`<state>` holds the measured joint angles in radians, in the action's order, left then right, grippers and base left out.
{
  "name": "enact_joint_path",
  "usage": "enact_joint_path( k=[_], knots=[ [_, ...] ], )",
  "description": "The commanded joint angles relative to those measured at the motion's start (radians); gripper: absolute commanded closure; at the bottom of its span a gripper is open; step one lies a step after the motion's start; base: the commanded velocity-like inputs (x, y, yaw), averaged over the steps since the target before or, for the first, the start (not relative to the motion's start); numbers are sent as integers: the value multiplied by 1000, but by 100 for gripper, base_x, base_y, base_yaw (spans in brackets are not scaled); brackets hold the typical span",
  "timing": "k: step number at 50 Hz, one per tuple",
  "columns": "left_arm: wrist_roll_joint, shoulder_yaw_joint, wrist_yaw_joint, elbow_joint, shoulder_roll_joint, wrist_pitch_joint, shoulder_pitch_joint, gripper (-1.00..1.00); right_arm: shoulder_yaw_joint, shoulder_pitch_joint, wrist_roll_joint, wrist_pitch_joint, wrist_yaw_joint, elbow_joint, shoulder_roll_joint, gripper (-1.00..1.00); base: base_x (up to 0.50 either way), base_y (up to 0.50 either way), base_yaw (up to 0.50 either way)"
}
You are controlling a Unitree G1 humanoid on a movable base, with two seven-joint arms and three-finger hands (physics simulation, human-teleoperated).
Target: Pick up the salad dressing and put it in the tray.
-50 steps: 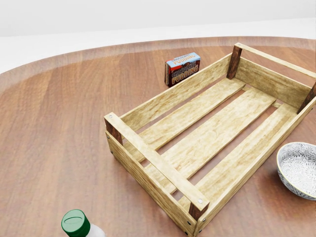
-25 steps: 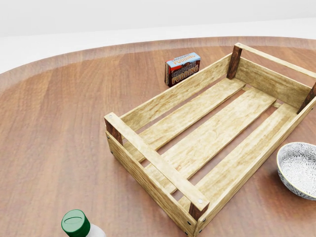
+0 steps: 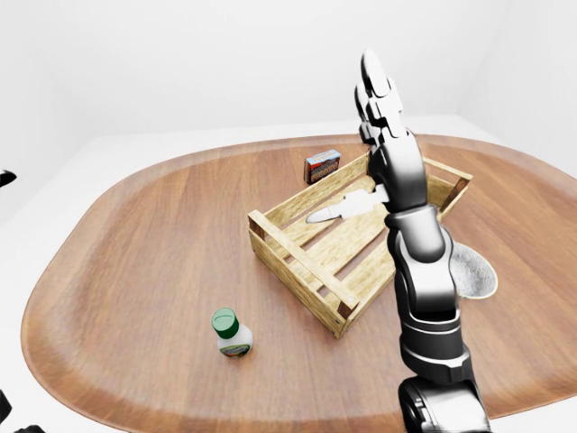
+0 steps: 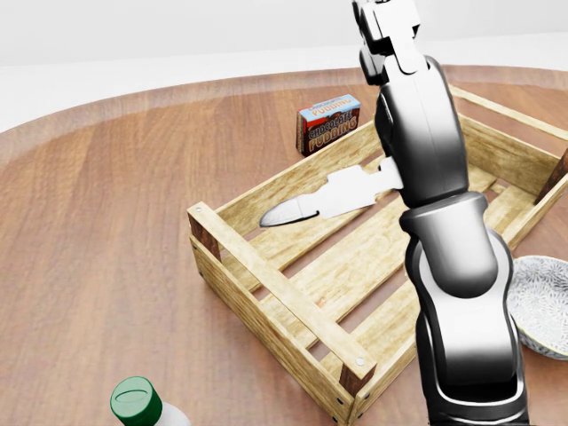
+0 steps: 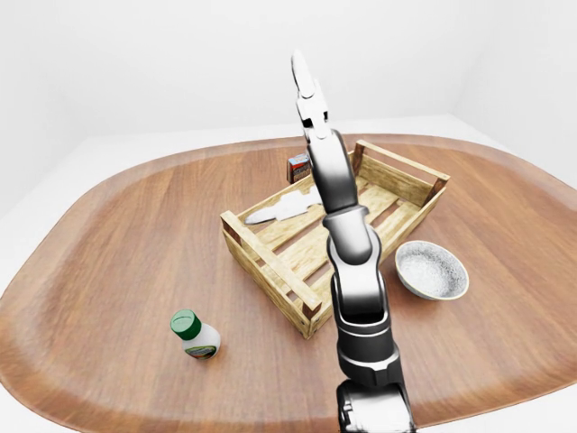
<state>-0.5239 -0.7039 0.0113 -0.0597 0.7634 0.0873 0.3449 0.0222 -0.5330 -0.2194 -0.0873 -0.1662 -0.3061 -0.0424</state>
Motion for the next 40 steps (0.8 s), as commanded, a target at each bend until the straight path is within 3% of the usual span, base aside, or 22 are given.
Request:
enact_joint_path(
  k=[1,9,13,23,31,40],
  knots=[
    [-11,-1,5,-2,2,0,-2,-100,-102,-189,-84,0,-94,257,82,-100,0,0,0],
    [-15,-5,7,-8,4,0,-3,-100,-146,-171,-98,0,-144,277,138,-100,0,0,0],
    [-13,-4,5,-5,3,0,-4,-100,-208,-121,-151,0,-214,286,170,-100,0,0,0],
    [-13,-5,2,3,5,0,-4,-100,-258,31,-217,0,-292,270,226,-100,0,0,0],
    [-13,-4,4,-4,4,0,-4,-100,-329,246,-279,0,-335,148,204,-100,0,0,0],
    [-12,-3,6,-10,3,0,-2,-100,-338,352,-295,0,-352,127,151,-100,0,0,0]
  ],
)
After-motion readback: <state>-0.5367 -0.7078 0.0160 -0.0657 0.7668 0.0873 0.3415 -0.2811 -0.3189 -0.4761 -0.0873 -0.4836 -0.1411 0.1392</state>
